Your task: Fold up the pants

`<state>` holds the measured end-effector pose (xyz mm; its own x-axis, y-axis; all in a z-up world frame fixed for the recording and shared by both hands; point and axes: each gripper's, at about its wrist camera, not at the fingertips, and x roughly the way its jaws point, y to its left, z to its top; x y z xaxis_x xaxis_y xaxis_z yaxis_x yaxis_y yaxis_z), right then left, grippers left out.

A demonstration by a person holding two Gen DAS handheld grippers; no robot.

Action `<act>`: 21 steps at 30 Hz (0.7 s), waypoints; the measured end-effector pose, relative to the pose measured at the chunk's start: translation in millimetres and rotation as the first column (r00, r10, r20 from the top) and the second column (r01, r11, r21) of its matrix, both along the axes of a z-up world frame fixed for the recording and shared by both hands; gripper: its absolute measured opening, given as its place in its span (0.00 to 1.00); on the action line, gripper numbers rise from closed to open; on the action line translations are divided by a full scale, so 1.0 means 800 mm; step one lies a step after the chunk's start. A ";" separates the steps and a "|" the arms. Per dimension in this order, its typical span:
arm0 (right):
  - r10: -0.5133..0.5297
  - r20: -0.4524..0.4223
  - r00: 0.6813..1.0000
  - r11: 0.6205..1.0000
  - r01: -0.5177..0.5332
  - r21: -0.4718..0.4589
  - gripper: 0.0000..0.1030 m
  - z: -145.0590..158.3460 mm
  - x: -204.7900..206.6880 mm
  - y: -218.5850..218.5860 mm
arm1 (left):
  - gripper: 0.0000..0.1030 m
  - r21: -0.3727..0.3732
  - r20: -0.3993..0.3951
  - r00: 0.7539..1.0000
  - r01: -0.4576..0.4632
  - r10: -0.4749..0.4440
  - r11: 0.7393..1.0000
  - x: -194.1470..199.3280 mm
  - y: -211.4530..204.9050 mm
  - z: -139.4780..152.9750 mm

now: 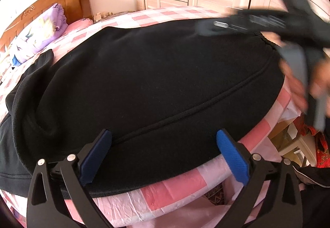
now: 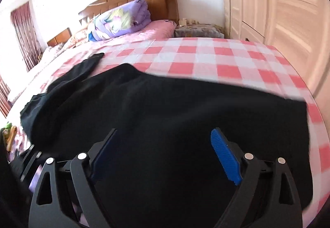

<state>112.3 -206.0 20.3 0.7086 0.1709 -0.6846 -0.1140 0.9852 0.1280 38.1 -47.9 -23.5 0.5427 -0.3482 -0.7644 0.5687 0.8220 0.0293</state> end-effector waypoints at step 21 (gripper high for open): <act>-0.038 -0.072 0.997 0.998 0.041 0.047 0.86 -0.031 0.051 -0.021 | 0.64 0.448 -0.021 0.878 -0.420 0.479 0.789 0.420 0.102 0.047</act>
